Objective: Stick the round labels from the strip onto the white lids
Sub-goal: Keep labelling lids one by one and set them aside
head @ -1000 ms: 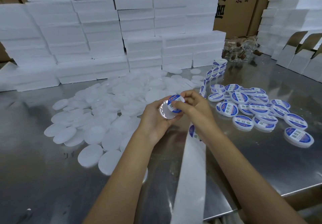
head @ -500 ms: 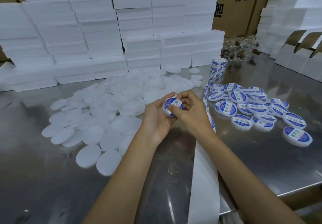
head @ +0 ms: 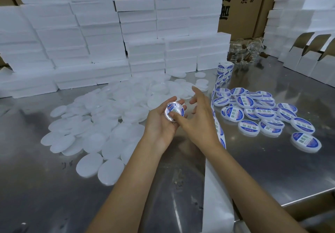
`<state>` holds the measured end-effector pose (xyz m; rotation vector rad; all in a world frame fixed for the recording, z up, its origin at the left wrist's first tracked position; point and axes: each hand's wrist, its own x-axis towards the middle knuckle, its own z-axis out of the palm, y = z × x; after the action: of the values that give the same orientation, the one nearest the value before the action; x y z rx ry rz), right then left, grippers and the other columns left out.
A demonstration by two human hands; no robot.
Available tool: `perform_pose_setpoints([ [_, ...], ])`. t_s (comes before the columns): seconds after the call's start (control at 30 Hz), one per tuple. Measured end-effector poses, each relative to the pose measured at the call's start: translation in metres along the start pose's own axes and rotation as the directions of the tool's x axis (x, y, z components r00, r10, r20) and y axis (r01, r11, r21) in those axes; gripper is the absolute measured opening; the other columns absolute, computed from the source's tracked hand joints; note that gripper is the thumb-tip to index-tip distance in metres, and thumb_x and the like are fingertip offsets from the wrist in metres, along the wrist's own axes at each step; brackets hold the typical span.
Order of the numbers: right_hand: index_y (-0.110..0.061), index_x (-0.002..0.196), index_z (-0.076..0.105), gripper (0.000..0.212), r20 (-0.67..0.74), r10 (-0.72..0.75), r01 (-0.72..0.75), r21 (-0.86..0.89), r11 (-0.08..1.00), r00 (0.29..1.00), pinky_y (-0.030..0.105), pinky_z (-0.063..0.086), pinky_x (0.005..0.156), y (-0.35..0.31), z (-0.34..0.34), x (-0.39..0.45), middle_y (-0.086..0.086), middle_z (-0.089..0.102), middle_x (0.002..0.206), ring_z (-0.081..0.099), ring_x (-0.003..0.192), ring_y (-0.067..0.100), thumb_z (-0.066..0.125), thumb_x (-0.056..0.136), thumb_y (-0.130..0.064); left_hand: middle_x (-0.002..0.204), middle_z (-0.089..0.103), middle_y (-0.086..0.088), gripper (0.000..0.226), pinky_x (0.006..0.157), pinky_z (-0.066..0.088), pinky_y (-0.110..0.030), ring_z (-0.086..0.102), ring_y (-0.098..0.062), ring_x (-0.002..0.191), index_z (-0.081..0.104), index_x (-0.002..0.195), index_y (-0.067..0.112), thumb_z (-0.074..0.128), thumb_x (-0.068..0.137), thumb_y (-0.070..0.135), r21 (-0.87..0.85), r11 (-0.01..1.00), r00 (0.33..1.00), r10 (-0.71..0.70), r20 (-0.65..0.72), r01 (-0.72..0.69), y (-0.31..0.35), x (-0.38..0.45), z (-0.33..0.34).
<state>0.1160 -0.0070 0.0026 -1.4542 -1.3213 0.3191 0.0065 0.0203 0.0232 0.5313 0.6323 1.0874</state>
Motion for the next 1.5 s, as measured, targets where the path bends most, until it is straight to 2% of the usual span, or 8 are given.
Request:
perform_pose_setpoints([
  [0.17,-0.022,0.093,0.049,0.056,-0.057,-0.049,0.040,-0.154,0.987,0.997,0.024,0.037,0.067,0.000,-0.002,-0.003,-0.013,0.048,0.092,0.048,0.087,0.010,0.075,0.069,-0.066,0.122,0.069,-0.024,0.023,0.111,0.046,-0.047,0.064,-0.038,0.119,0.065,0.113,-0.002,0.047,0.101,0.007,-0.046,0.999,0.999,-0.001,0.040,0.002,-0.001,-0.002,0.003],
  [0.3,-0.015,0.069,0.048,0.050,0.006,-0.147,0.140,-0.340,0.930,0.989,0.036,0.035,0.061,0.000,-0.004,-0.001,-0.003,0.049,0.067,0.048,0.069,0.021,0.053,0.093,-0.058,0.109,0.074,-0.021,0.021,0.091,0.058,-0.037,0.071,-0.030,0.095,0.068,0.104,-0.002,0.050,0.098,0.009,-0.022,1.000,0.996,-0.003,0.088,0.005,0.000,-0.003,0.004],
  [0.53,-0.020,0.068,0.046,0.051,0.004,-0.101,0.095,-0.364,0.926,0.995,0.030,0.030,0.052,0.003,-0.007,0.000,-0.002,0.055,0.064,0.049,0.061,0.021,0.028,0.106,-0.049,0.113,0.069,-0.022,0.024,0.098,0.052,-0.033,0.068,-0.027,0.100,0.068,0.100,-0.003,0.059,0.085,0.013,-0.045,0.999,0.997,0.000,0.081,0.003,-0.004,-0.006,0.006],
  [0.73,-0.021,0.070,0.057,0.071,-0.065,-0.089,0.038,-0.564,0.825,0.994,0.032,0.035,0.058,-0.004,-0.003,-0.004,-0.002,0.061,0.065,0.051,0.063,0.021,0.029,0.082,-0.085,0.106,0.074,-0.018,0.045,0.083,0.059,-0.033,0.071,-0.025,0.093,0.061,0.113,0.000,0.031,0.109,0.033,0.108,0.993,0.997,0.029,0.067,-0.036,-0.006,-0.008,0.011],
  [0.93,-0.017,0.060,0.047,0.058,-0.117,-0.067,0.002,-0.488,0.873,0.991,0.031,0.032,0.058,0.001,-0.006,0.000,0.003,0.052,0.056,0.054,0.059,0.027,0.033,0.104,-0.052,0.118,0.068,-0.018,0.056,0.101,0.048,-0.036,0.062,-0.027,0.111,0.057,0.131,-0.006,0.027,0.109,0.036,0.134,0.991,0.994,-0.006,0.107,-0.009,-0.009,-0.011,0.014],
  [1.1,-0.021,0.085,0.066,0.052,-0.032,-0.021,0.005,-0.416,0.909,0.999,0.033,0.033,0.062,0.002,-0.007,0.001,0.009,0.067,0.071,0.063,0.074,0.032,0.026,0.107,-0.046,0.105,0.069,-0.013,0.041,0.089,0.049,-0.030,0.063,-0.022,0.098,0.059,0.118,-0.001,0.031,0.109,0.027,0.152,0.988,0.995,0.021,0.097,-0.036,-0.009,-0.012,0.014],
  [1.27,-0.024,0.083,0.058,0.057,0.026,-0.144,0.139,-0.478,0.867,0.989,0.033,0.031,0.066,-0.004,-0.008,-0.007,-0.002,0.063,0.069,0.049,0.066,0.019,0.035,0.085,-0.077,0.108,0.069,-0.022,0.039,0.095,0.052,-0.039,0.065,-0.029,0.097,0.057,0.117,0.000,0.033,0.109,0.030,0.057,0.998,0.996,0.025,0.091,-0.031,-0.004,-0.011,0.013],
  [1.5,-0.018,0.077,0.052,0.051,0.197,-0.079,0.150,-0.375,0.915,0.977,0.035,0.033,0.075,0.002,-0.012,-0.005,-0.006,0.052,0.059,0.054,0.066,0.022,0.036,0.098,-0.061,0.099,0.072,-0.017,0.026,0.085,0.057,-0.031,0.068,-0.025,0.091,0.064,0.099,0.002,0.046,0.102,0.021,0.117,0.993,0.994,0.017,0.110,-0.030,-0.002,-0.007,0.004],
])
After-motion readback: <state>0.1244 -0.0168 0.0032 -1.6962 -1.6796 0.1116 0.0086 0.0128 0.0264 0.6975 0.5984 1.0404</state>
